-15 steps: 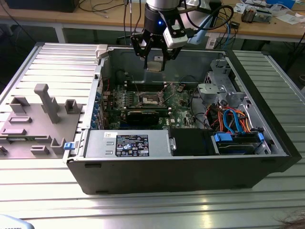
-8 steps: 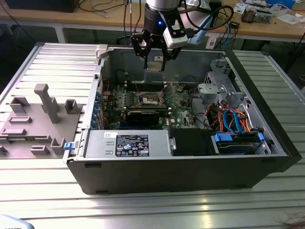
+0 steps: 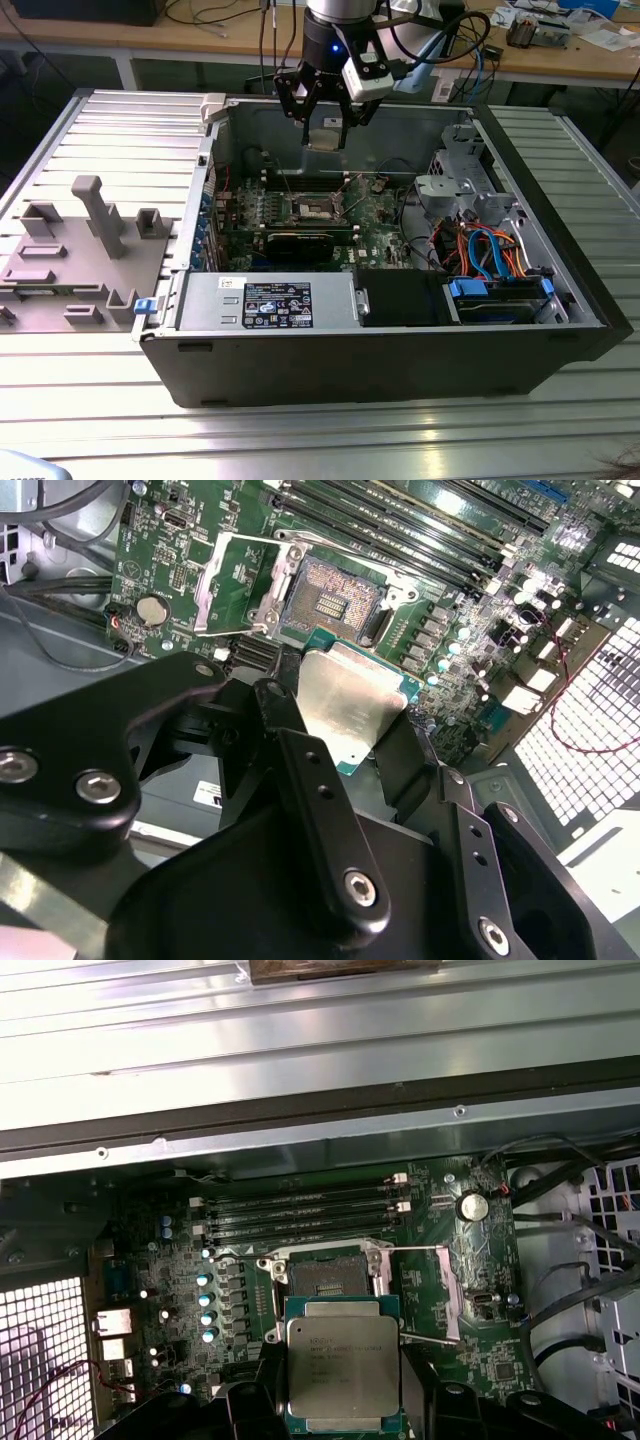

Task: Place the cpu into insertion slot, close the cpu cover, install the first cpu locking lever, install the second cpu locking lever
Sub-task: 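Place the cpu into insertion slot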

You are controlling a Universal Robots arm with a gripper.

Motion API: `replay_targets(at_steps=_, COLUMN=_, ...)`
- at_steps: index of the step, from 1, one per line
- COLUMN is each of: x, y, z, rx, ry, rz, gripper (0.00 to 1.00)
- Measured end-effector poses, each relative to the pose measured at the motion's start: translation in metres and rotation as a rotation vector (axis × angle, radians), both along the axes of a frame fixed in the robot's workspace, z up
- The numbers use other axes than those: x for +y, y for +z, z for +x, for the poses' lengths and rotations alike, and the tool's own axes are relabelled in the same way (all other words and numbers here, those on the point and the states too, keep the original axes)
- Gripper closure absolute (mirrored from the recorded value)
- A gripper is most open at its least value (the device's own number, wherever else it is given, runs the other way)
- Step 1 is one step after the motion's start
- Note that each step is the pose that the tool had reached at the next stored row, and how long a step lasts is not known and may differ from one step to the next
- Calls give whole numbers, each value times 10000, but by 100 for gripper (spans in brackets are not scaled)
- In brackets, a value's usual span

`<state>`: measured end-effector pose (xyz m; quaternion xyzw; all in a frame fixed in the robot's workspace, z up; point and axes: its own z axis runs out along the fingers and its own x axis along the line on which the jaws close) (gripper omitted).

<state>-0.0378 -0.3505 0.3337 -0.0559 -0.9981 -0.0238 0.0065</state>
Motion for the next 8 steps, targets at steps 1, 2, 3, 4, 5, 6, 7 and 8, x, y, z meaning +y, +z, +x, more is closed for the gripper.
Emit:
replay_targets(at_steps=1, x=0, y=0, z=0, rx=0, ry=-2, rz=-1, gripper=45)
replay_targets(at_steps=2, x=0, y=-1, z=0, rx=0, ry=-8, rz=-3, gripper=45)
replay_targets(at_steps=3, x=0, y=-1, z=0, rx=0, ry=-12, rz=-5, gripper=45)
replay_targets(at_steps=4, x=0, y=-1, z=0, rx=0, ry=-15, rz=-6, gripper=45)
replay_targets(at_steps=5, x=0, y=-1, z=0, rx=0, ry=-18, rz=-7, gripper=45)
replay_targets(at_steps=6, x=0, y=-2, z=0, rx=0, ry=-22, rz=-9, gripper=45)
replay_targets(at_steps=7, x=0, y=-2, z=0, rx=0, ry=-25, rz=-10, gripper=45)
replay_targets(at_steps=8, x=0, y=-2, z=0, rx=0, ry=-28, rz=-11, gripper=45)
